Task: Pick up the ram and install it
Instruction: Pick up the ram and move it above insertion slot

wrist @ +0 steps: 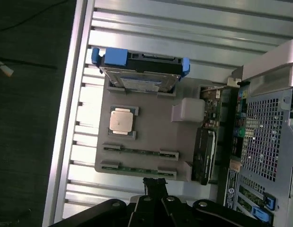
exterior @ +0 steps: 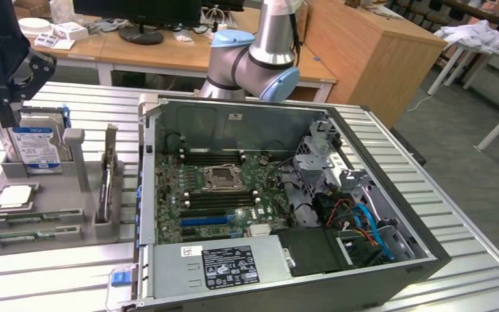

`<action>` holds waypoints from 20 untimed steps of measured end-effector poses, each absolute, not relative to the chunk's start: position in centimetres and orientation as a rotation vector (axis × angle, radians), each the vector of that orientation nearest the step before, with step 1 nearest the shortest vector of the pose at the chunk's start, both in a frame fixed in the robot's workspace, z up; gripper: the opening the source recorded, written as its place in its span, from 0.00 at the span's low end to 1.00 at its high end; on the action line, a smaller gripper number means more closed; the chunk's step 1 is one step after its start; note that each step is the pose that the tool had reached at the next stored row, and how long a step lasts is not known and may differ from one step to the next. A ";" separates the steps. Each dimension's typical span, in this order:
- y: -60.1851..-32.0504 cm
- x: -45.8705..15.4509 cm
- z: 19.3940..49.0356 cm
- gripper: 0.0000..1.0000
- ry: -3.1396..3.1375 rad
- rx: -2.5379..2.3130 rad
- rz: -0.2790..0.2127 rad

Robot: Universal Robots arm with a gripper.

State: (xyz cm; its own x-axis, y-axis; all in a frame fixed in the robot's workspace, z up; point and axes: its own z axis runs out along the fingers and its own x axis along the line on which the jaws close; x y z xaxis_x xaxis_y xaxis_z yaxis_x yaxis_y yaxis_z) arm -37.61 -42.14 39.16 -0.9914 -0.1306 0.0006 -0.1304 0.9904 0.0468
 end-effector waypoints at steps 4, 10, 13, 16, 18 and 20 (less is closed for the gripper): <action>-42.1 -37.6 39.2 0.11 -3.128 0.273 -0.083; -42.1 -37.6 39.2 0.11 -3.119 0.371 -0.090; -42.1 -37.6 39.2 0.11 -3.114 0.409 -0.091; -42.1 -37.6 39.2 0.11 -3.107 0.455 -0.093; -42.1 -37.6 39.2 0.11 -3.103 0.486 -0.094; -42.1 -37.6 39.1 0.11 -3.098 0.515 -0.097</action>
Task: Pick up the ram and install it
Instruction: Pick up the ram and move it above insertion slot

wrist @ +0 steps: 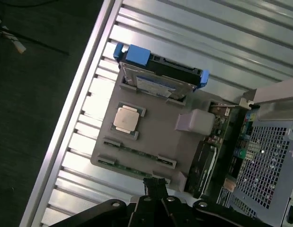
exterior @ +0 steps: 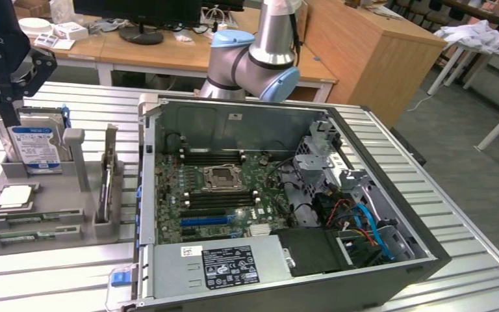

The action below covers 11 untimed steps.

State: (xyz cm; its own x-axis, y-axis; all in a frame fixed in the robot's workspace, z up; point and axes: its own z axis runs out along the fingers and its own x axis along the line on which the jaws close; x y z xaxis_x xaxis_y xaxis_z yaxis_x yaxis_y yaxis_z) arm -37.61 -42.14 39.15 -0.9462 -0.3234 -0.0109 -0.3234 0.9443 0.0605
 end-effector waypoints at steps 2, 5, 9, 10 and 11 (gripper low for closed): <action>-42.1 -37.6 39.2 0.11 3.091 -0.542 0.099; -42.1 -37.6 39.2 0.11 3.082 -0.581 0.102; -42.1 -37.6 39.2 0.11 3.067 -0.654 0.108; -42.1 -37.6 39.2 0.11 3.063 -0.673 0.109; -42.1 -37.6 39.2 0.11 3.059 -0.693 0.111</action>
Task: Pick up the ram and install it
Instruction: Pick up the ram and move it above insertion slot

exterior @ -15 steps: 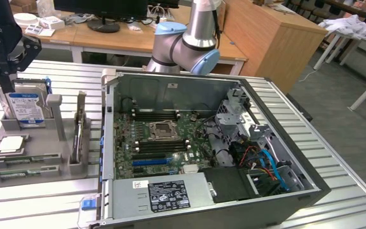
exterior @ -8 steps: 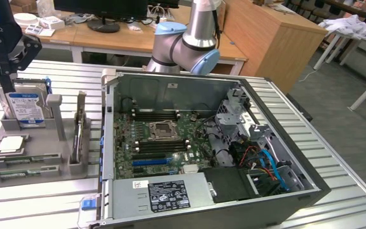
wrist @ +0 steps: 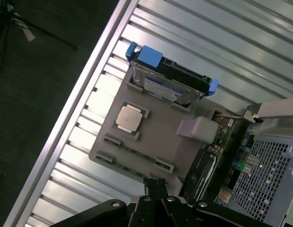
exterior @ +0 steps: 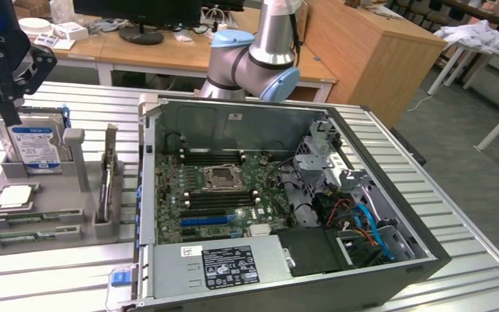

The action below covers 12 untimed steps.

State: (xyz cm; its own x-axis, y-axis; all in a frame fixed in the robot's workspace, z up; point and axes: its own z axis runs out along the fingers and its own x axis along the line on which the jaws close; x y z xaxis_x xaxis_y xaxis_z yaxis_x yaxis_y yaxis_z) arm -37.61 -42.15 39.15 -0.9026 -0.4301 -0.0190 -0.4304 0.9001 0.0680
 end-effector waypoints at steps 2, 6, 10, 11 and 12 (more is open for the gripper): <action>-42.1 -37.6 39.2 0.11 3.050 -0.732 0.114; -42.1 -37.6 39.2 0.11 3.029 -0.817 0.119; -42.1 -37.6 39.2 0.11 3.005 -0.906 0.124; -42.1 -37.6 39.1 0.11 2.999 -0.928 0.124; -42.1 -37.6 39.1 0.11 2.992 -0.950 0.125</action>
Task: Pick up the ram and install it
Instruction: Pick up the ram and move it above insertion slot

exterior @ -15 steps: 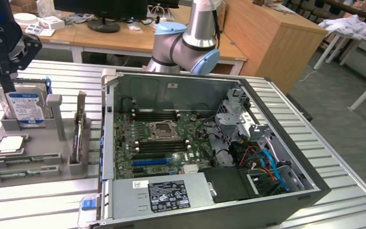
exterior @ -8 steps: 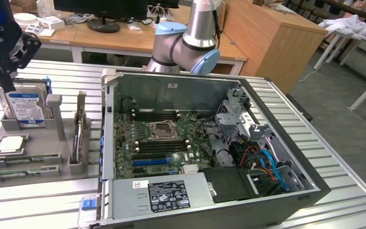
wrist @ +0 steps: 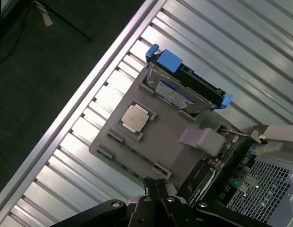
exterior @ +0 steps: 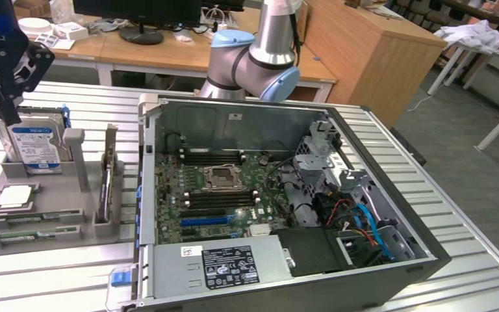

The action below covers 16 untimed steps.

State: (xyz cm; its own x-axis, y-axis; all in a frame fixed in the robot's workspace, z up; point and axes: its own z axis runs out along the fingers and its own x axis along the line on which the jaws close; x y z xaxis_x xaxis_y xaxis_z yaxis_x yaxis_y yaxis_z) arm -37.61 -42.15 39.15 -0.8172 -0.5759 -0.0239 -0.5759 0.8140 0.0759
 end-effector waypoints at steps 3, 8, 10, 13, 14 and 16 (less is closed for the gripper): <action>-42.1 -37.6 39.2 0.11 -2.968 1.016 -0.127; -42.1 -37.6 39.2 0.11 -2.926 1.125 -0.130; -42.1 -37.6 39.1 0.11 -2.908 1.170 -0.131; -42.1 -37.6 39.1 0.11 -2.879 1.235 -0.133; -42.1 -37.6 39.2 0.11 -2.871 1.252 -0.133; -42.1 -37.6 39.2 0.11 -2.869 1.258 -0.134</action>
State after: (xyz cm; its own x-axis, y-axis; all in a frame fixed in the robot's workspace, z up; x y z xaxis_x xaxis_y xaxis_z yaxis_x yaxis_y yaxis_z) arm -37.61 -42.15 39.15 -0.6779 -0.7346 -0.0284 -0.7340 0.6743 0.0807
